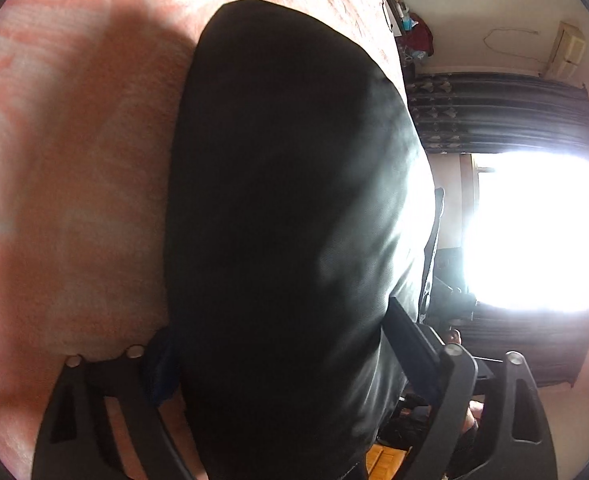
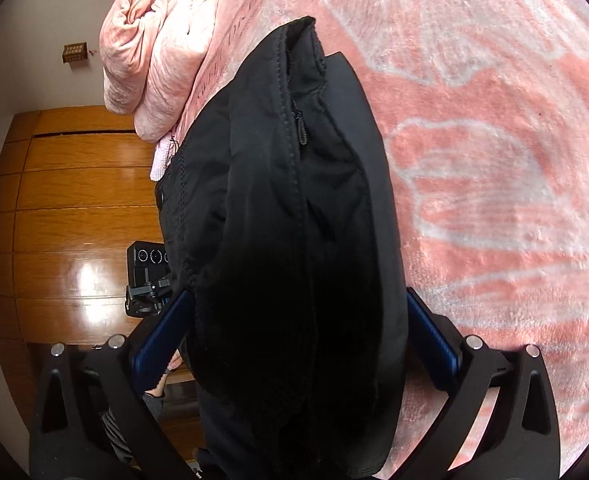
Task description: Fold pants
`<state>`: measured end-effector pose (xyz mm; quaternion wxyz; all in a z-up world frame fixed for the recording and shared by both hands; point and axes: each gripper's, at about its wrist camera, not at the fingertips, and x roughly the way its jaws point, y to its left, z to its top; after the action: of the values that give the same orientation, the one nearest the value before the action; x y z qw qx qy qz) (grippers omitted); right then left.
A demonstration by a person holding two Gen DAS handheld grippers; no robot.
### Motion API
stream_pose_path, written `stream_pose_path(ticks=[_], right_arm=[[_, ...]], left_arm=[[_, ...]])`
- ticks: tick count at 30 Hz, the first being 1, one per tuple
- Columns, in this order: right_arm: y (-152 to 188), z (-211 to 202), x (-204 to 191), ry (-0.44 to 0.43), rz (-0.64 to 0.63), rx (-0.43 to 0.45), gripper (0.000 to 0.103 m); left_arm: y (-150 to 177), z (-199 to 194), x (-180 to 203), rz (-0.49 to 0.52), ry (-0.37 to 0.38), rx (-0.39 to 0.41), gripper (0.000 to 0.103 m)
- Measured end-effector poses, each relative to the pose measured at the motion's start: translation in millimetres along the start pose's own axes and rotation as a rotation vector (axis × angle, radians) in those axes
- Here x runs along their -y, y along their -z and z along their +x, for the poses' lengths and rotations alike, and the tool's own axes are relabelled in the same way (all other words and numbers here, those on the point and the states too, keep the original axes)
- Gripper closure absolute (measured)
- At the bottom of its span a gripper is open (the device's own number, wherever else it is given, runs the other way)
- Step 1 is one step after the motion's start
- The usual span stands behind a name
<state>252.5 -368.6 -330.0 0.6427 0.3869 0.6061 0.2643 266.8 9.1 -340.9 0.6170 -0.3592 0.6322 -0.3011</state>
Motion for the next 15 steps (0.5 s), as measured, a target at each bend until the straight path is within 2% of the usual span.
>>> stream_pose_path(ticks=[4,7,11,15], right_arm=[[3.1,4.1,-6.2,0.022,-0.038,0.010,0.037],[7.1,-1.2,-10.5,0.008,-0.060,0.027,0.054],[9.0,-2.4,-24.7,0.012,-0.083,0.045,0.061],[9.7,-6.4,-40.5,-0.001,-0.101,0.062,0.064]], left_arm=[[4.4,-2.8,2.3,0.008,-0.006,0.027,0.037],[4.2,-7.6,10.1,0.040,-0.016,0.054,0.049],[5.5,-11.8,16.8,0.061,-0.015,0.064,0.060],[5.7,-18.3,30.4,0.087,-0.020,0.073,0.064]])
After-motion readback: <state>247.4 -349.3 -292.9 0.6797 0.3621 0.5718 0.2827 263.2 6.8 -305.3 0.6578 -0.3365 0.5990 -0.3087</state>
